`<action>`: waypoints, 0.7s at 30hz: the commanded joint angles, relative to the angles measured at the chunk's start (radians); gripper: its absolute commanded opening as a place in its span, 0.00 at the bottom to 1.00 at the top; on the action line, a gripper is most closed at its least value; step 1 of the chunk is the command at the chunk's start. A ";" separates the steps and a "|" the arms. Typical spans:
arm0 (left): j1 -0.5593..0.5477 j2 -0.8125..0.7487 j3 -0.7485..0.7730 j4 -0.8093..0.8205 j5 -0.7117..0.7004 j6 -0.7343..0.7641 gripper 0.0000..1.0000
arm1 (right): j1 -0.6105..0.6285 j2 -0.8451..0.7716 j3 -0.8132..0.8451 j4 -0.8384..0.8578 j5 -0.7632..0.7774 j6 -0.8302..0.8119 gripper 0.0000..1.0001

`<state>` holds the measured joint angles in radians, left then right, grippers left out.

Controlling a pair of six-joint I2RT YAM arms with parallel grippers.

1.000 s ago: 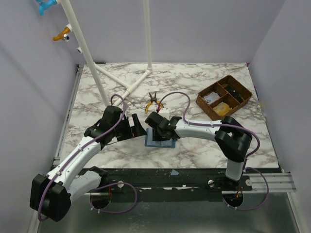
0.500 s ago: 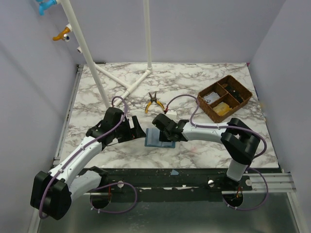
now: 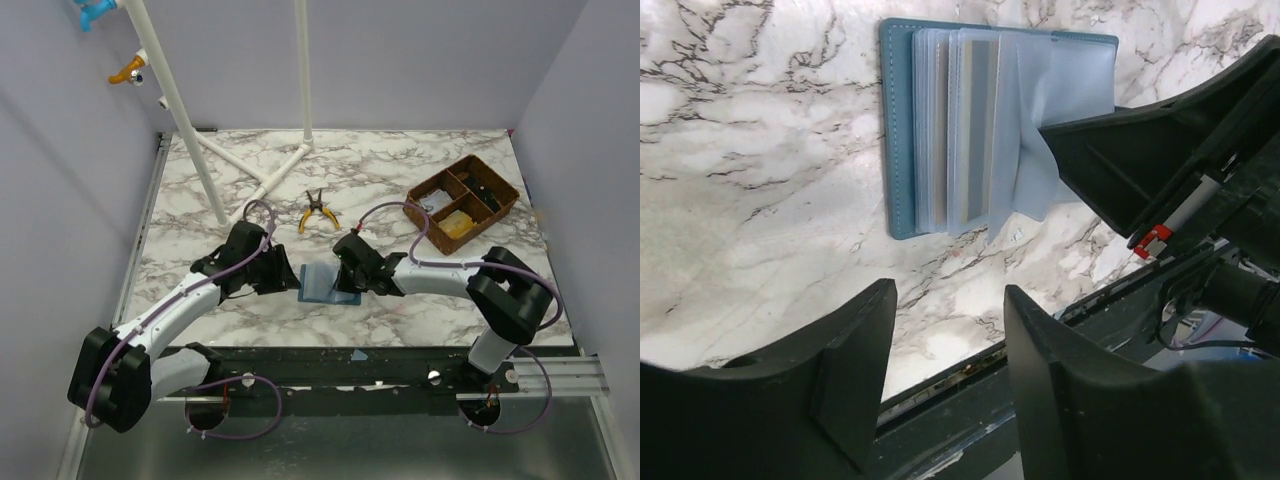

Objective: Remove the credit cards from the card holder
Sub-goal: Remove the credit card from the card holder.

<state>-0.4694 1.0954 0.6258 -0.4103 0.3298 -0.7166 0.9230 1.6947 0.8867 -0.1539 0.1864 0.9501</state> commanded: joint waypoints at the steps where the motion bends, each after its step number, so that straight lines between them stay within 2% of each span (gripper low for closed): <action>1: -0.032 0.050 0.045 0.040 0.011 -0.004 0.42 | -0.030 0.010 -0.093 0.013 -0.083 -0.008 0.01; 4: -0.051 0.085 0.067 0.049 -0.001 -0.007 0.36 | -0.045 0.010 -0.115 0.041 -0.109 -0.005 0.01; 21: -0.090 0.289 0.146 0.122 0.001 0.019 0.19 | -0.059 0.021 -0.152 0.086 -0.145 0.000 0.01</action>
<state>-0.5358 1.3453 0.7280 -0.3347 0.3271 -0.7177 0.8616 1.6680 0.7841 0.0097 0.0490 0.9600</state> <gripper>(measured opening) 0.214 0.007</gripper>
